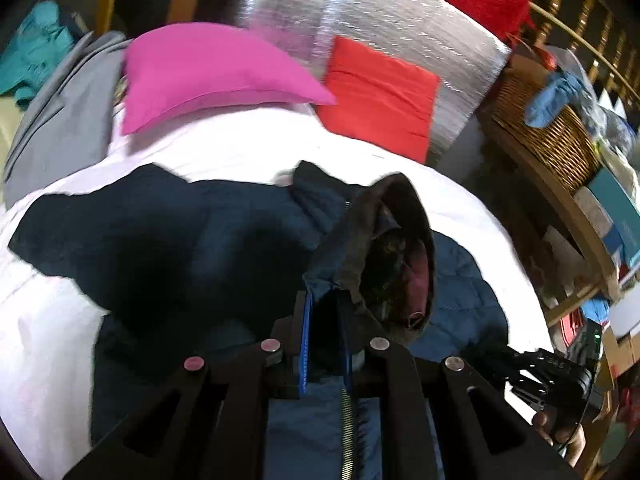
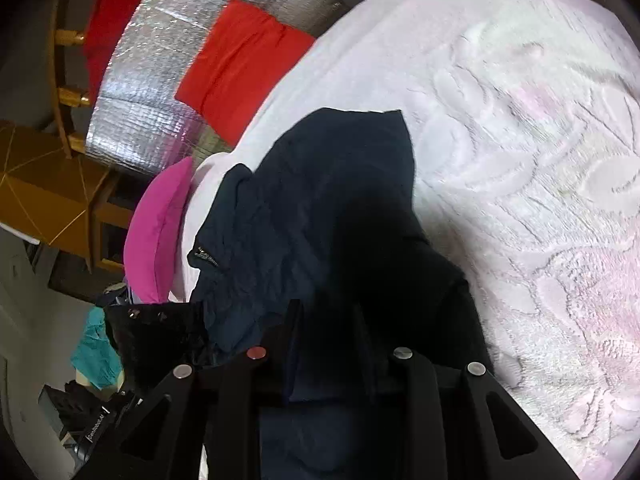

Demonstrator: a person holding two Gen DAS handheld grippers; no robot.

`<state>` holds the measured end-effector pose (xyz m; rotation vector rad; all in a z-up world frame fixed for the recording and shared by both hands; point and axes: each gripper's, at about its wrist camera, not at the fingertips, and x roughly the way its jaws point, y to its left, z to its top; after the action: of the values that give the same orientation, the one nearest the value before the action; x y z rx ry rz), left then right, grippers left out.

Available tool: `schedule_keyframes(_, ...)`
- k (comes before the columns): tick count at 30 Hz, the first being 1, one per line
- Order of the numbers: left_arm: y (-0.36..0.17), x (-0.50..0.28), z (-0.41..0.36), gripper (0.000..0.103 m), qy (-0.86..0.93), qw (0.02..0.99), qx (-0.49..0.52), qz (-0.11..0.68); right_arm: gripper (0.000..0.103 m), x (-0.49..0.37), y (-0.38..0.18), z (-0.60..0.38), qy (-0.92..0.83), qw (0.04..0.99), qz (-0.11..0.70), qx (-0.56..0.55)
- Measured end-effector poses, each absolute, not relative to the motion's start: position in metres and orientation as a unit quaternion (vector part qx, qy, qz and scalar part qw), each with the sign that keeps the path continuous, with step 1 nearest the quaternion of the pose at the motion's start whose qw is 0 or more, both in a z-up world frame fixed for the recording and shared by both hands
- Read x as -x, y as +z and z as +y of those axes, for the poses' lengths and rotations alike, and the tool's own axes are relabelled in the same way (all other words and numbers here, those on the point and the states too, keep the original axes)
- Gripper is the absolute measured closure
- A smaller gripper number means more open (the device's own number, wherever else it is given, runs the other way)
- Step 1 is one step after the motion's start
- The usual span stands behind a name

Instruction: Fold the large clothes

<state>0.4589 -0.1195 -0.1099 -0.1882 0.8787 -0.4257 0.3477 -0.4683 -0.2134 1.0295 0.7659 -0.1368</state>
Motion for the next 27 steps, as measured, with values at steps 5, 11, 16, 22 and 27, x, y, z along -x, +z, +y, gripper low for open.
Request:
schedule_keyframes(5,-0.119,-0.466,-0.091,0.091,-0.162,0.880,0.090,0.438,0.072,-0.352,-0.205,-0.458,-0.046,0.811,0.343,-0.471)
schedule_keyframes(11,-0.115,-0.474,-0.050,0.085,-0.153,0.879,0.129,0.432,0.049,-0.366,-0.207,-0.442,-0.030,0.816,0.352,-0.457)
schedule_keyframes(16,-0.110,-0.478,0.008,0.037,-0.099,0.889,0.178,0.409,0.065,-0.380,-0.228,-0.434,-0.047,0.797,0.411,-0.439)
schedule_keyframes(22,-0.137,-0.497,0.079,0.025,-0.039,0.861,0.288,0.417,0.065,-0.373,-0.203,-0.430,-0.030,0.833,0.359,-0.420)
schedule_keyframes(27,-0.185,-0.518,0.112,0.025,-0.049,0.796,0.412,0.441,0.065,-0.378,-0.203,-0.422,-0.015,0.832,0.358,-0.423)
